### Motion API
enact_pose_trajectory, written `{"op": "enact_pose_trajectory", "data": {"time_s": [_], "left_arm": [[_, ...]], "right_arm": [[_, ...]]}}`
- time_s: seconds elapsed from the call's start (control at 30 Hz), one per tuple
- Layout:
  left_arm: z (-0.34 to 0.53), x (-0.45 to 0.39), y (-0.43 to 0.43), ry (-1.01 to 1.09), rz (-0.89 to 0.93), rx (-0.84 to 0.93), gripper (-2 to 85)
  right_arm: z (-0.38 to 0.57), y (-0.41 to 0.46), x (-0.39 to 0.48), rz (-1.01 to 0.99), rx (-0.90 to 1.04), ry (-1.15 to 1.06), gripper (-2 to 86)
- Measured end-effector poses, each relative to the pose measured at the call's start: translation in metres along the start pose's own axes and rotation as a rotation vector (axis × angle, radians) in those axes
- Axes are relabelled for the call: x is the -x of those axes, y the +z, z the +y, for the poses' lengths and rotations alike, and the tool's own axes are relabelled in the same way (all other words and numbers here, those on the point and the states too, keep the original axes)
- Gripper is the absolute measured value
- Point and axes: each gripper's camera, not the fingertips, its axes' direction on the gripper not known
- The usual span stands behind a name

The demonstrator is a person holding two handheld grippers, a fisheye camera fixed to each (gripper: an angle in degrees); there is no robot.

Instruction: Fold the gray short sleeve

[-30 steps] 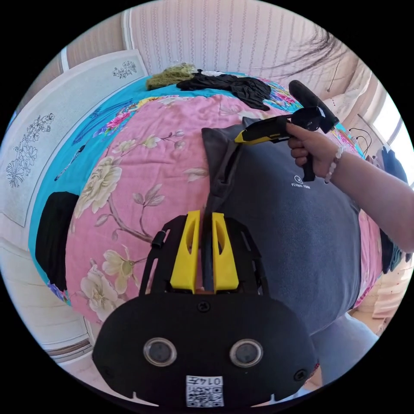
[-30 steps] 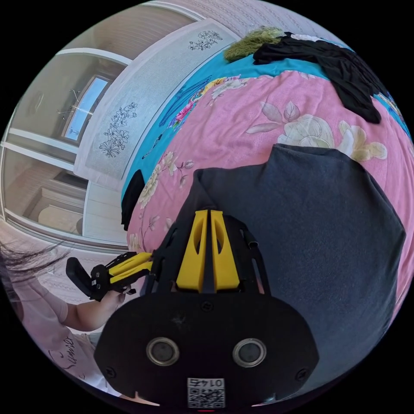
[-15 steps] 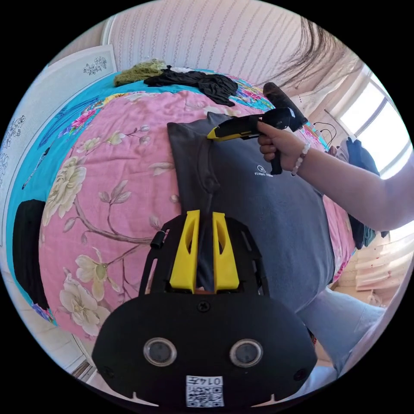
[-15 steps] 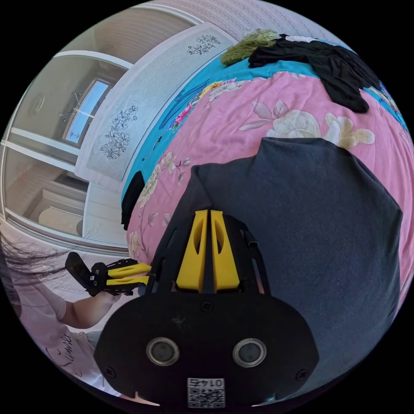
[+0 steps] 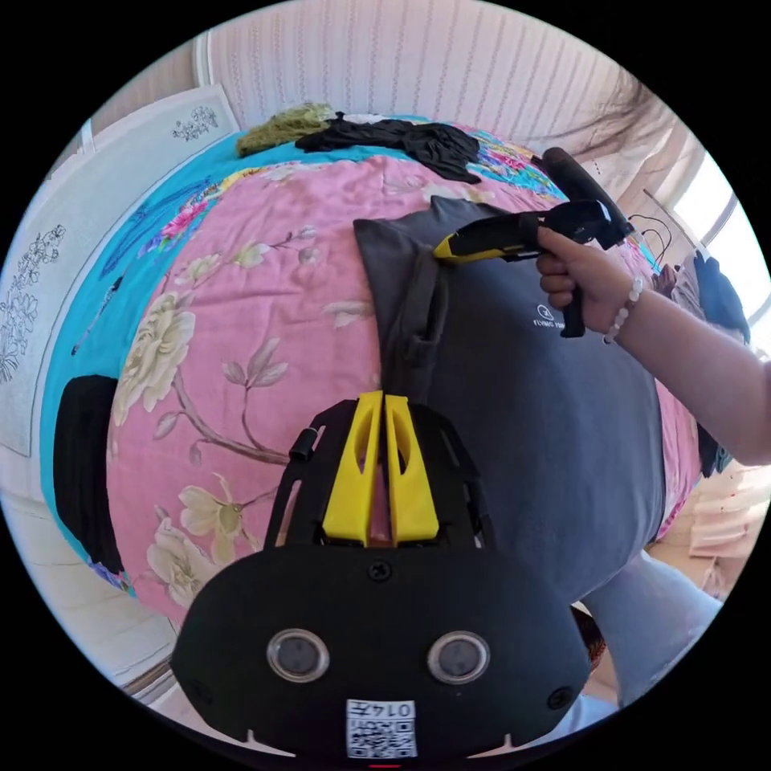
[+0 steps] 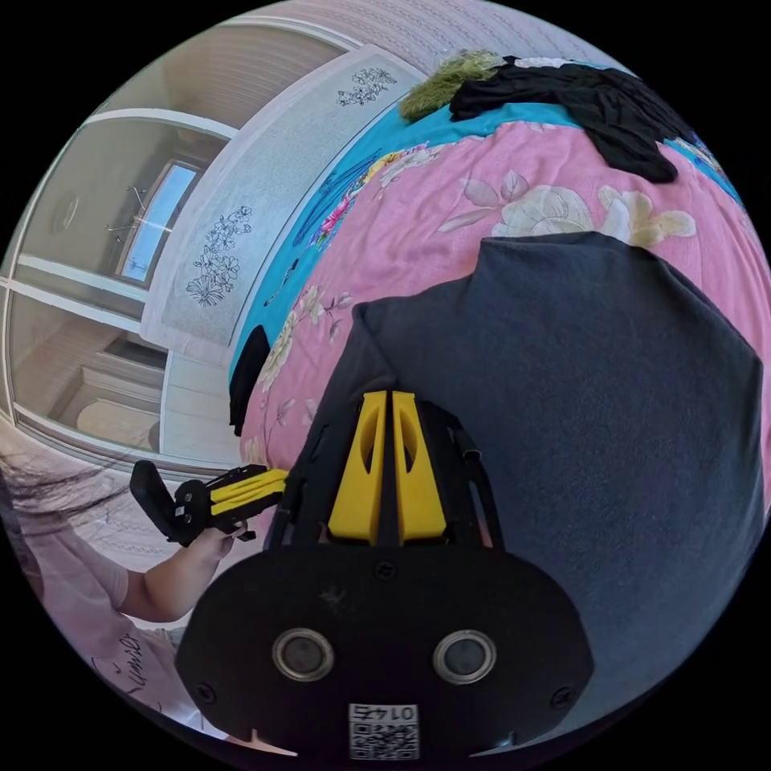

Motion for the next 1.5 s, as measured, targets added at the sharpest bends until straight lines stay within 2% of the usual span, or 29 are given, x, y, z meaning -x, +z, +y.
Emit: {"op": "enact_pose_trajectory", "data": {"time_s": [0.2, 0.33, 0.43, 0.53, 0.67, 0.8, 0.97, 1.07, 1.17, 1.23, 1.37, 1.5], "left_arm": [[-0.006, 0.007, 0.004, -0.062, 0.068, -0.030, 1.2], [-0.016, 0.012, -0.016, -0.069, 0.232, -0.073, 4.4], [-0.038, -0.005, -0.022, 0.028, 0.360, -0.073, 4.5], [-0.072, -0.054, -0.005, 0.172, 0.468, -0.018, 4.3], [-0.134, -0.162, 0.040, 0.383, 0.477, 0.088, 4.2], [-0.184, -0.260, 0.065, 0.565, 0.510, 0.095, 4.5], [-0.218, -0.379, 0.106, 0.787, 0.392, 0.134, 8.0], [-0.223, -0.409, 0.125, 0.827, 0.324, 0.124, 6.5], [-0.223, -0.424, 0.146, 0.856, 0.262, 0.178, 0.4], [-0.225, -0.417, 0.142, 0.842, 0.253, 0.151, -0.4], [-0.232, -0.364, 0.101, 0.703, 0.322, 0.039, -0.9], [-0.220, -0.316, 0.095, 0.621, 0.295, 0.038, -0.8]], "right_arm": [[0.018, -0.021, 0.000, 0.001, -0.033, 0.021, 0.5], [0.070, -0.074, 0.000, -0.033, -0.145, 0.058, 0.7], [0.144, -0.132, -0.007, -0.004, -0.288, 0.139, 1.0], [0.232, -0.192, -0.027, 0.116, -0.434, 0.311, 1.7], [0.330, -0.251, -0.058, 0.311, -0.535, 0.598, 4.3], [0.357, -0.273, -0.066, 0.360, -0.528, 0.624, 6.0], [0.362, -0.285, -0.078, 0.297, -0.502, 0.610, 5.7], [0.356, -0.283, -0.085, 0.286, -0.447, 0.595, 3.8], [0.359, -0.293, -0.085, 0.258, -0.458, 0.569, 2.6], [0.362, -0.298, -0.085, 0.248, -0.462, 0.569, 2.2], [0.365, -0.308, -0.066, 0.279, -0.494, 0.507, 2.0], [0.355, -0.306, -0.039, 0.307, -0.473, 0.410, 2.5]]}}
